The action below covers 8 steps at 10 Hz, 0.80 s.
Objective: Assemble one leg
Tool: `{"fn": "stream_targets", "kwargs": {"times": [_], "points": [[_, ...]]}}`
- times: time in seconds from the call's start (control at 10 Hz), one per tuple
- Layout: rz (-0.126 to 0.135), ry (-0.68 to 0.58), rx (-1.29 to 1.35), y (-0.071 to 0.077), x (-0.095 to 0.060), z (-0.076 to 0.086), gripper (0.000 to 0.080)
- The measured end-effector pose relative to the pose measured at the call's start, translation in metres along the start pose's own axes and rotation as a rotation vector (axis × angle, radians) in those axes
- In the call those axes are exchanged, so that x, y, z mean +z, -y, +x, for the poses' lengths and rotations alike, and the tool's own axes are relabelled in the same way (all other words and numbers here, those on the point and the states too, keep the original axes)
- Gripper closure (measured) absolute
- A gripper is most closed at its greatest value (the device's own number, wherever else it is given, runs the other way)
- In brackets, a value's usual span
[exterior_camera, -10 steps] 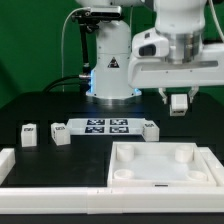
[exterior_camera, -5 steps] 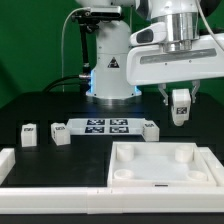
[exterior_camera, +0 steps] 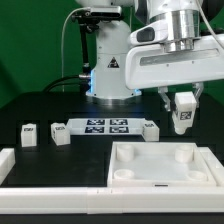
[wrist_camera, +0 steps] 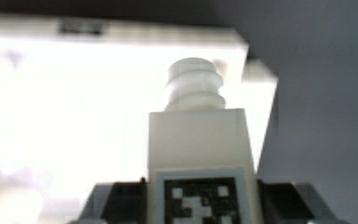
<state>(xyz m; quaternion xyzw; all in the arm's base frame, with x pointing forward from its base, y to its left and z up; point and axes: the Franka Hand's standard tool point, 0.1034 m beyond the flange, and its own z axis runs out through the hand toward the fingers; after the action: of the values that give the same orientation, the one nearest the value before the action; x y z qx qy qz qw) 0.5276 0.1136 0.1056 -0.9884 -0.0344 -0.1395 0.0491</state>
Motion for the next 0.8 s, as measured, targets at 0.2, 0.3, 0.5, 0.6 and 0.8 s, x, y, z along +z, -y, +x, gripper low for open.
{"fn": "stream_targets", "kwargs": {"times": [0.2, 0.3, 0.5, 0.6, 0.8], "points": [[-0.003, -0.058, -0.015, -0.001, -0.001, 0.011, 0.0509], [-0.003, -0.054, -0.015, -0.001, 0.000, 0.009, 0.0509], [-0.003, -0.054, -0.015, -0.001, 0.000, 0.009, 0.0509], [-0.006, -0.052, -0.042, -0.005, 0.003, 0.012, 0.0509], [-0.012, -0.065, -0.081, -0.023, 0.018, 0.042, 0.0509]]}}
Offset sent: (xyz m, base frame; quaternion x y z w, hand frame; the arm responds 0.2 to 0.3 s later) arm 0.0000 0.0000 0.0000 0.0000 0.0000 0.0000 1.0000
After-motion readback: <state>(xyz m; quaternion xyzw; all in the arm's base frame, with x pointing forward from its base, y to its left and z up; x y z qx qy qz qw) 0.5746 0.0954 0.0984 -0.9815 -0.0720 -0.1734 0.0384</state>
